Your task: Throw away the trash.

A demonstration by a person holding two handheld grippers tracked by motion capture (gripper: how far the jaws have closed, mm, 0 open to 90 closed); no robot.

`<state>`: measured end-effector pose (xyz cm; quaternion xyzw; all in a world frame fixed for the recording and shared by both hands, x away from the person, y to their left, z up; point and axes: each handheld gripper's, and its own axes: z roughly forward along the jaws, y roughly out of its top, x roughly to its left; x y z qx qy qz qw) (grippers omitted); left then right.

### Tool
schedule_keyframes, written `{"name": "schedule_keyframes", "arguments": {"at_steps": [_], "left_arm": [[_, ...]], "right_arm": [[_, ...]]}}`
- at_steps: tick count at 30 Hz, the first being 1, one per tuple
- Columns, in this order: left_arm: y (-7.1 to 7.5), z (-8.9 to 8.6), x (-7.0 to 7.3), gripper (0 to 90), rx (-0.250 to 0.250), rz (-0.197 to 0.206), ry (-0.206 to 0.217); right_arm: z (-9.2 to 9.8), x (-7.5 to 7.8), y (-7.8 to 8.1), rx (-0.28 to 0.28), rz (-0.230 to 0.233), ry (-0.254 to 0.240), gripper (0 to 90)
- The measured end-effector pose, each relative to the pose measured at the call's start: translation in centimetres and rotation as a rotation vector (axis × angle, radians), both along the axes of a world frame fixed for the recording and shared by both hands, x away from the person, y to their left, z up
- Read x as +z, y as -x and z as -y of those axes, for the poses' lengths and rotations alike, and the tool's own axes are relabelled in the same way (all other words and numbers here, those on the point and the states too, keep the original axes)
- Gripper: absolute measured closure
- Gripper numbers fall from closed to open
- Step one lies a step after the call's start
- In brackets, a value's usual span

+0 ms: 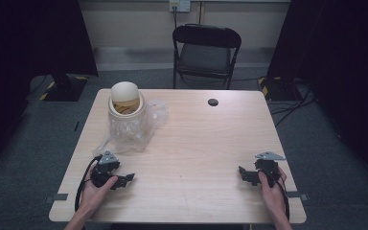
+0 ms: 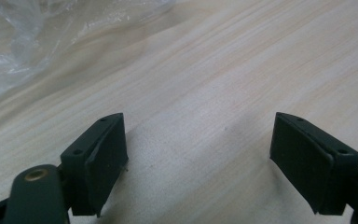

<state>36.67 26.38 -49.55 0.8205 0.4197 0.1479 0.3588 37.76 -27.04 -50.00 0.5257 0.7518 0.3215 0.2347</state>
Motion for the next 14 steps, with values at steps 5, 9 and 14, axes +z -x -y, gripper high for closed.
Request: {"name": "schedule_keyframes", "arguments": {"at_steps": [5, 9, 14], "left_arm": [[0.21, 0.65, -0.62, 12.9, 0.018, 0.057, -0.023], [0.21, 0.66, -0.6, 12.5, 0.021, 0.062, -0.03], [0.22, 0.68, -0.61, 12.5, 0.021, 0.06, -0.028]], "right_arm": [[0.0, 0.0, 0.0, 0.001, -0.001, 0.0, 9.6], [0.0, 0.0, 0.0, 0.001, -0.001, 0.0, 9.6], [0.0, 0.0, 0.0, 0.001, -0.001, 0.0, 9.6]]}}
